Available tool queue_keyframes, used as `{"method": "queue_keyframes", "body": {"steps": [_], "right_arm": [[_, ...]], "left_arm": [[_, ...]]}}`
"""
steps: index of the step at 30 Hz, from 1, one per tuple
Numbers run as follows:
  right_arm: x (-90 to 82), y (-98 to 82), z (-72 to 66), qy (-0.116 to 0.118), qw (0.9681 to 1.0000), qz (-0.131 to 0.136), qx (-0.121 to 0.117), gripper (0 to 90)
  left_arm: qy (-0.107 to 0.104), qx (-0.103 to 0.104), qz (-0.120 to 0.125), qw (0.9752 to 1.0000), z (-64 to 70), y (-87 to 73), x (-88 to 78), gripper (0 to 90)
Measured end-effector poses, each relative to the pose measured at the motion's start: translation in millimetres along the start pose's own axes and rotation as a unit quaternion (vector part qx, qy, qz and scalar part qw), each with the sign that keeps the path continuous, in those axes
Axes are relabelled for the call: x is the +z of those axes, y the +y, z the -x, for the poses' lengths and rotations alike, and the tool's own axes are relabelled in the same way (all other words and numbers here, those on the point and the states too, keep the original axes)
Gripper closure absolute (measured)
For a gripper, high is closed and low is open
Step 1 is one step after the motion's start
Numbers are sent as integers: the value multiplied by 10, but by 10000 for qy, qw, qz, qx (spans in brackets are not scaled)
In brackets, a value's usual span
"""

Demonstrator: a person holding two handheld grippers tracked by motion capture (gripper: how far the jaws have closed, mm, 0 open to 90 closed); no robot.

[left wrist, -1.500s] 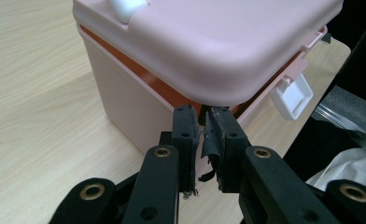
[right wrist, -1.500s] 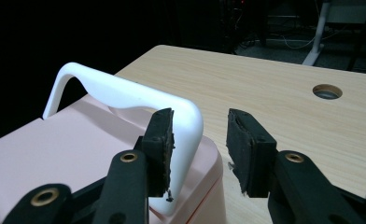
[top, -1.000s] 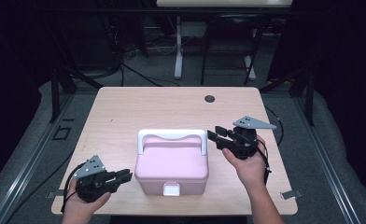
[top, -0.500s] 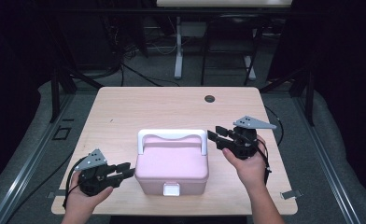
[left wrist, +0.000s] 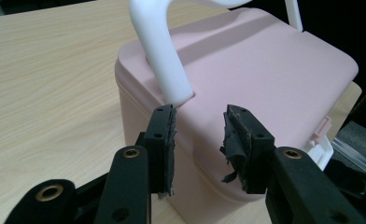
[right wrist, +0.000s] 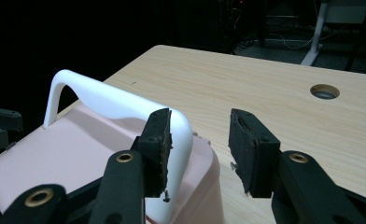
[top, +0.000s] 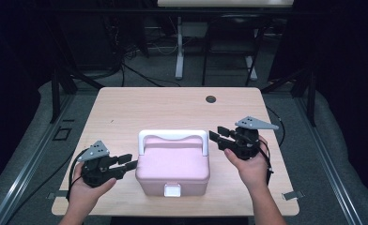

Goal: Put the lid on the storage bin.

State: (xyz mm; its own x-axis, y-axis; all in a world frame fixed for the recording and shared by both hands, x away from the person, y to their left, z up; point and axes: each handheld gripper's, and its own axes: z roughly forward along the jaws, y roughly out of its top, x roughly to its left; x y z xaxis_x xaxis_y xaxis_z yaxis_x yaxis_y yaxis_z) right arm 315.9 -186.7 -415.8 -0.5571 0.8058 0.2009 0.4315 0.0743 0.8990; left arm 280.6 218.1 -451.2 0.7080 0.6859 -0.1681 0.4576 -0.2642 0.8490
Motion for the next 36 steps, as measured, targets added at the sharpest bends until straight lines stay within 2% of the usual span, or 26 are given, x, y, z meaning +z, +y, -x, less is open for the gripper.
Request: {"method": "queue_keyframes", "body": {"steps": [8, 19, 27, 32, 36], "right_arm": [[-5, -1, 7, -7, 10000, 26, 18, 578], [15, -12, 8, -3, 10000, -4, 23, 577], [13, -14, 22, -28, 10000, 12, 26, 574], [5, -15, 48, -42, 10000, 19, 58, 574], [11, -24, 66, -65, 10000, -10, 72, 574]], "left_arm": [[113, 49, 68, 9999, -52, 122, 23, 603], [248, -76, 188, 9995, -192, 309, 117, 581], [326, -236, 358, 9986, -286, 410, 150, 581], [393, -405, 354, 9978, -408, 460, 189, 582], [525, -488, 367, 9968, -503, 469, 214, 582]]}}
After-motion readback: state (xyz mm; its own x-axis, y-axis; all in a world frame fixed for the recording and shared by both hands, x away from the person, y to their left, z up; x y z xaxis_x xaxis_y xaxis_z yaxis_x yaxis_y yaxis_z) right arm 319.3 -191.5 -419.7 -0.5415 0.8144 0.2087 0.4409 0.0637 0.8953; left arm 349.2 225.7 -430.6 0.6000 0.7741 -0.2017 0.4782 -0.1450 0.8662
